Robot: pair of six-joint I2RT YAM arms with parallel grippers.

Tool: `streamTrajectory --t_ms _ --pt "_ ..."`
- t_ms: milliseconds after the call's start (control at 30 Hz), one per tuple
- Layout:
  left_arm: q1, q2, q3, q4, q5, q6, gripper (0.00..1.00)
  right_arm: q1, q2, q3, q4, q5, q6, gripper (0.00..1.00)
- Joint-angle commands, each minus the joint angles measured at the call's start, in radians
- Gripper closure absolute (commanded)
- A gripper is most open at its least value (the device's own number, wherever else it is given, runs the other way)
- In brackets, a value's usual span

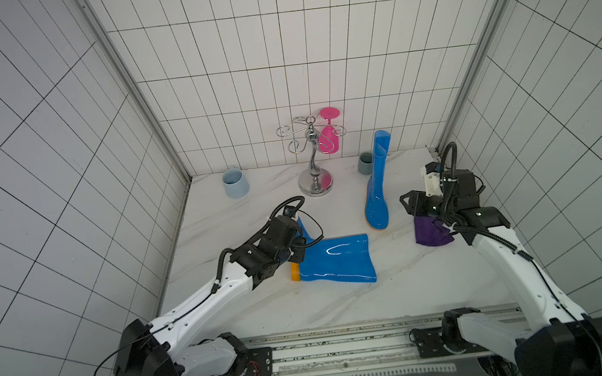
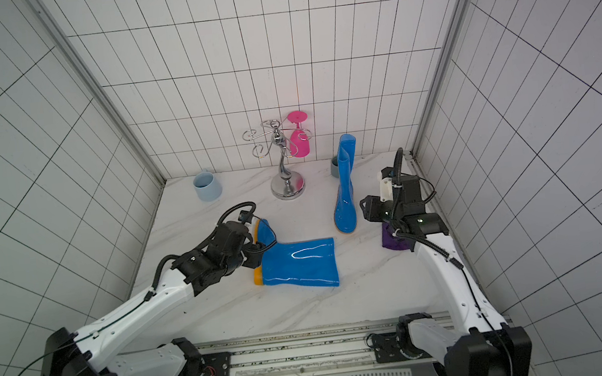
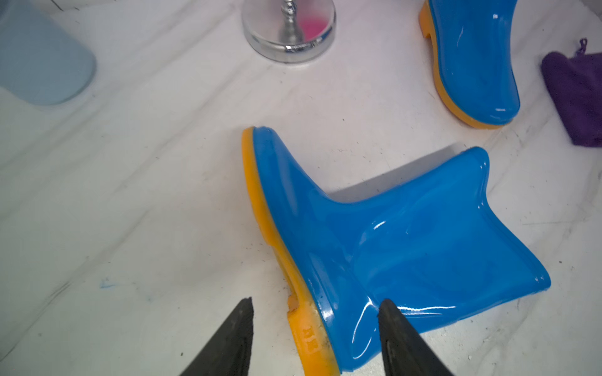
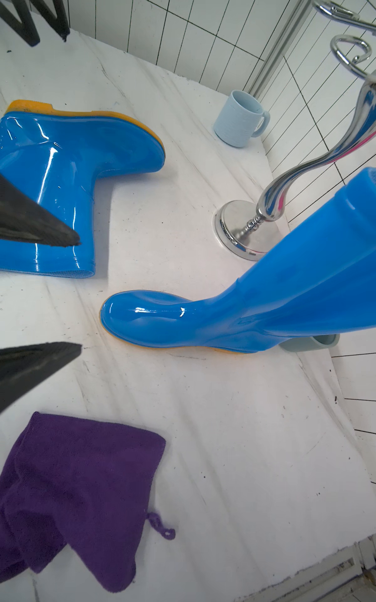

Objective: Wipe the rubber boots with a cloth
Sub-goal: Pick up the cleaning item at the center of the board.

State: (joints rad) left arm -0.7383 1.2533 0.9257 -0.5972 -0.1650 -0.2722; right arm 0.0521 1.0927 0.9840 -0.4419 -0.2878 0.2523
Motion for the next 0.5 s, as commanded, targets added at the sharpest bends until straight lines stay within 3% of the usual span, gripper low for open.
streamTrajectory --t_ms 0,100,267,467 --pt "-0.059 0.064 0.05 -0.03 0.032 0.048 0.41 -0.01 -0.023 -0.037 0.01 0.016 -0.004 0.5" --pt "-0.134 0.099 0.082 -0.064 -0.029 0.077 0.41 -0.01 -0.022 -0.034 -0.003 0.02 -0.011 0.5" --pt "-0.357 0.209 0.156 -0.118 -0.209 0.154 0.41 -0.011 -0.02 -0.037 -0.003 0.013 -0.008 0.5" --pt "-0.472 0.387 0.239 -0.177 -0.34 0.19 0.41 -0.011 -0.03 -0.039 -0.005 0.013 -0.011 0.5"
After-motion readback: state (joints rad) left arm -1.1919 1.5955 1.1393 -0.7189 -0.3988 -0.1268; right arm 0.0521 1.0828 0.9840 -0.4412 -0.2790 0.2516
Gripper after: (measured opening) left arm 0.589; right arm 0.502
